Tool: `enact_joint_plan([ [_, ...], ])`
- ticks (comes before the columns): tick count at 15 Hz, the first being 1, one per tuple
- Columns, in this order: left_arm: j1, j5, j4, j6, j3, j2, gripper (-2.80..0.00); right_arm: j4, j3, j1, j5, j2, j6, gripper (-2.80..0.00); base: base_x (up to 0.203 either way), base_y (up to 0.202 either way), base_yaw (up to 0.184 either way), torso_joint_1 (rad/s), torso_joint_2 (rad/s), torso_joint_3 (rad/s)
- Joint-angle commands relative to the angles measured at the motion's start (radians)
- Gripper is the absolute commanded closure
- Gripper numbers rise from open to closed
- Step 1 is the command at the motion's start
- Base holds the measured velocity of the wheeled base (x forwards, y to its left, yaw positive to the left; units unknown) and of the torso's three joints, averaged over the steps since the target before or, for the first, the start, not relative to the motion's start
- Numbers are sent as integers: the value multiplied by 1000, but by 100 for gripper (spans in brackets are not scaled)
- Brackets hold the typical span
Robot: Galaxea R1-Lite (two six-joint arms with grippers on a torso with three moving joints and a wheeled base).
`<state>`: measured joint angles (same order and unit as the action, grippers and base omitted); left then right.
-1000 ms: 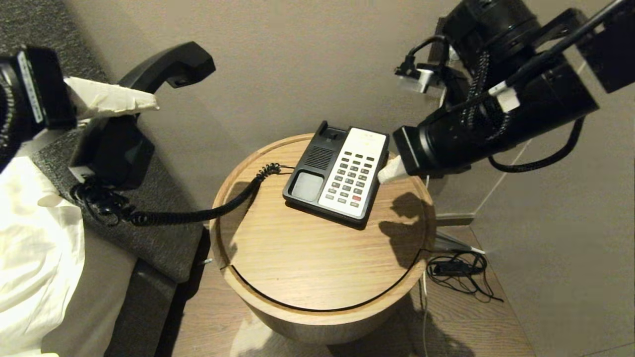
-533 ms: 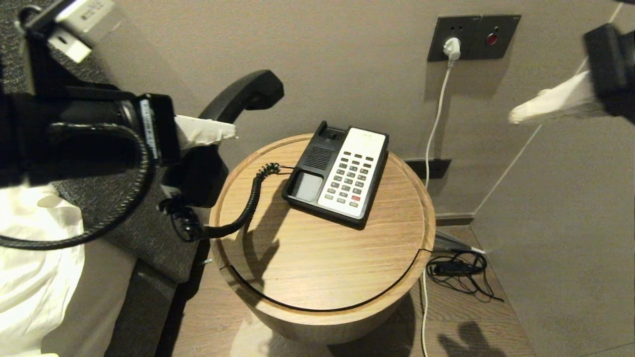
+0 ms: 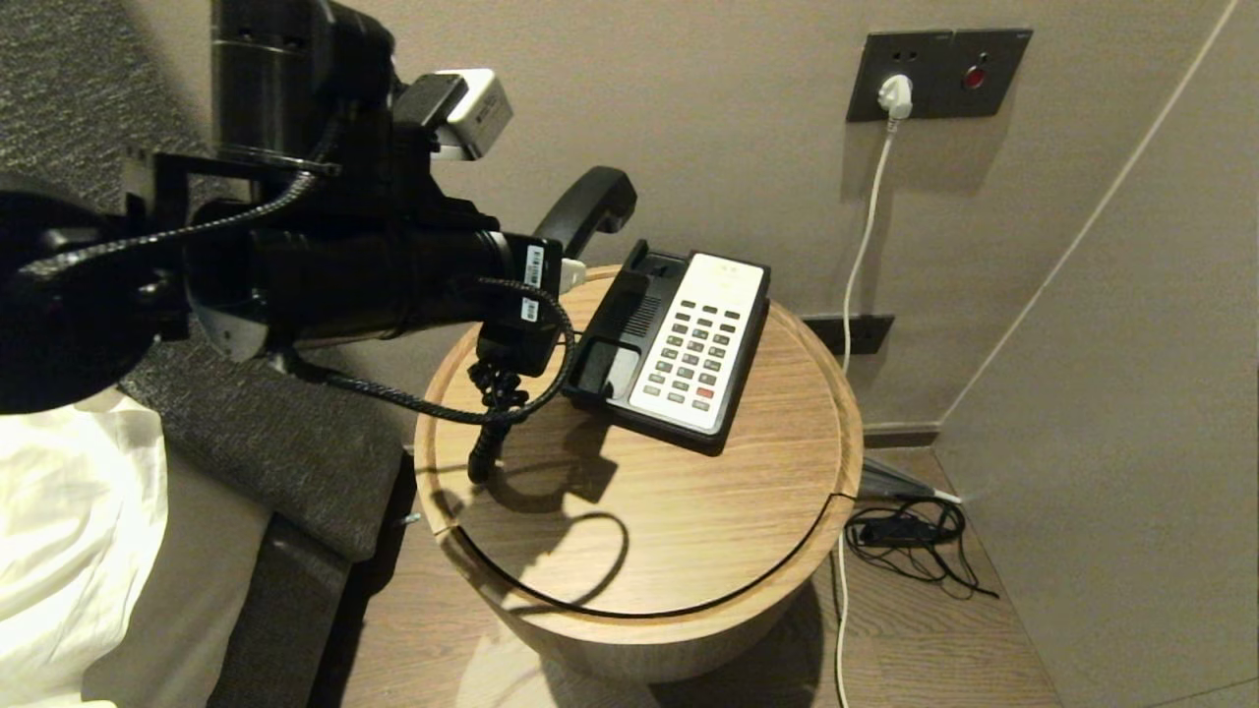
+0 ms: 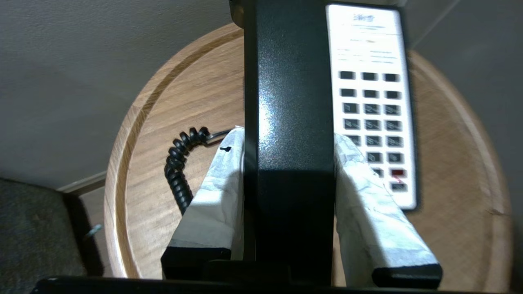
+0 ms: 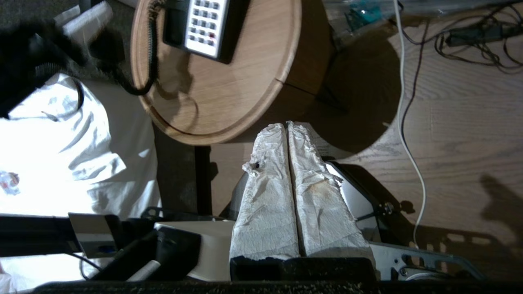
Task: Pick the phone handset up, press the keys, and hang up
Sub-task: Put the handset back
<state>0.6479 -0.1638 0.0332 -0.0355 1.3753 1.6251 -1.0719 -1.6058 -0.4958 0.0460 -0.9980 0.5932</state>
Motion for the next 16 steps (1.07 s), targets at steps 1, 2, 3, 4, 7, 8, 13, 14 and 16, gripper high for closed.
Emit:
enact_joint_plan([
  [1,14,-26,4,1,36,84,0,55,132,16,1,158,-3,0,0,0,0,0,0,0],
  [2,16,-36,3,2,46,107,0,76,153,19,-1,190,-7,0,0,0,0,0,0,0],
  [3,17,-45,1,3,59,126,0,87,162,20,-8,200,-9,0,0,0,0,0,0,0],
  [4,18,-49,0,4,70,139,0,83,166,20,-12,210,-8,0,0,0,0,0,0,0],
  [7,28,-52,-2,6,82,172,0,85,232,20,-21,266,-6,0,0,0,0,0,0,0],
  [8,29,-53,-3,6,99,185,0,87,260,20,-22,276,-6,0,0,0,0,0,0,0],
  [13,34,-52,-3,5,174,247,0,92,313,20,-57,295,-4,0,0,0,0,0,0,0],
  [14,38,-54,-3,5,176,253,0,93,313,20,-57,295,-4,0,0,0,0,0,0,0],
  [16,36,-54,-4,3,174,257,0,93,318,20,-59,295,-4,0,0,0,0,0,0,0],
])
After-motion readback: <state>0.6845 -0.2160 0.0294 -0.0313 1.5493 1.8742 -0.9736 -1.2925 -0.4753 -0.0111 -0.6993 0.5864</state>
